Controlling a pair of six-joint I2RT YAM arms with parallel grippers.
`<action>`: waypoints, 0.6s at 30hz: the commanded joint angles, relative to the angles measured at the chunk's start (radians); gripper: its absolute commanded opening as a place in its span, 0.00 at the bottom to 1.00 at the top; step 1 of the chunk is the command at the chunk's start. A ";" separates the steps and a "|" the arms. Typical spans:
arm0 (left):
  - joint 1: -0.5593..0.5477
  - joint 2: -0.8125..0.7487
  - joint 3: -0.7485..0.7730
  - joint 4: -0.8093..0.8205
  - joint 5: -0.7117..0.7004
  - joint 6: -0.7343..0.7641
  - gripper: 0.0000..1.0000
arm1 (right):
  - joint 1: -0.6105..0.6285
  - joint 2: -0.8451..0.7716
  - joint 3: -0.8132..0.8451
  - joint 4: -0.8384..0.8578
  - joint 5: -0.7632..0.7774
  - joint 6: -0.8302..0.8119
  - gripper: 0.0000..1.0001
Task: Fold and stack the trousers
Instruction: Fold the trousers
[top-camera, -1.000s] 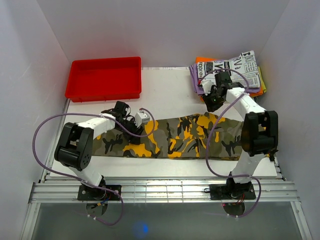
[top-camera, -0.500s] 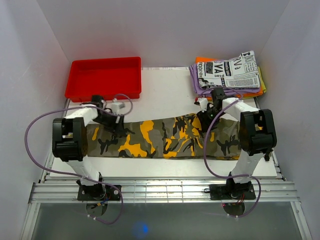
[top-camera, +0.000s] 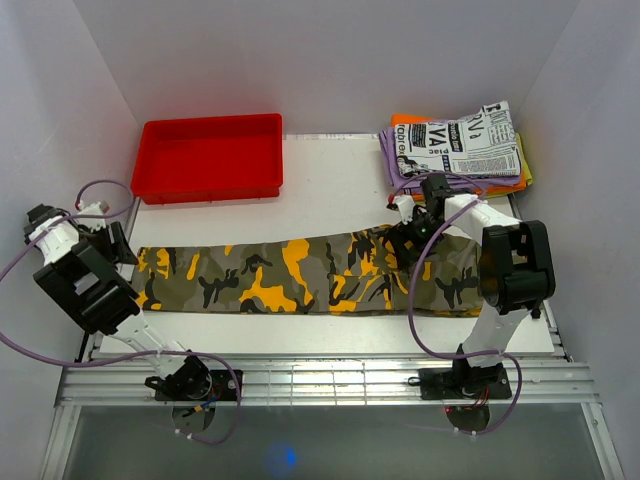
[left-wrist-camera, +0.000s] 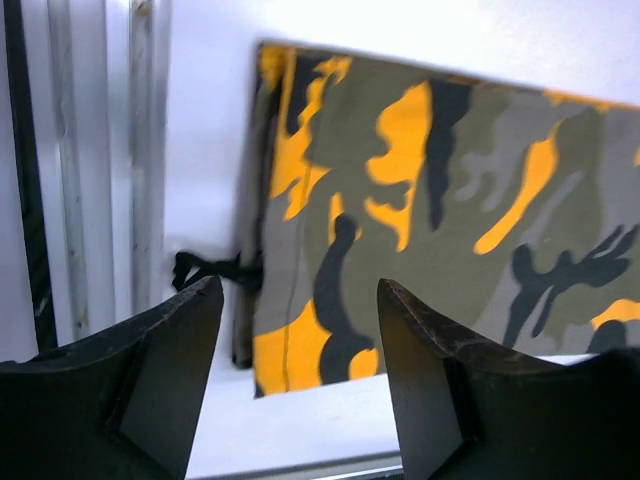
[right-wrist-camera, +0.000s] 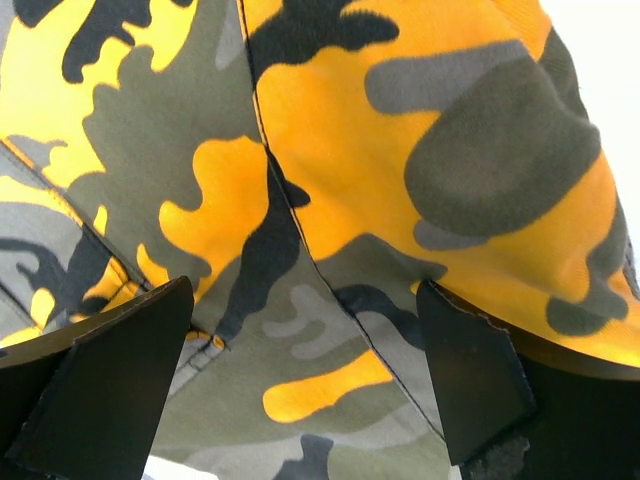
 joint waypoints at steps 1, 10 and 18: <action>0.033 0.023 0.003 -0.070 -0.053 0.081 0.72 | -0.013 -0.026 0.074 -0.079 -0.016 -0.048 0.98; 0.040 0.063 -0.113 0.068 -0.099 0.052 0.67 | -0.031 -0.086 0.131 -0.156 0.004 -0.074 0.98; 0.016 0.074 -0.245 0.189 -0.152 0.052 0.65 | -0.045 -0.101 0.129 -0.235 0.004 -0.093 0.98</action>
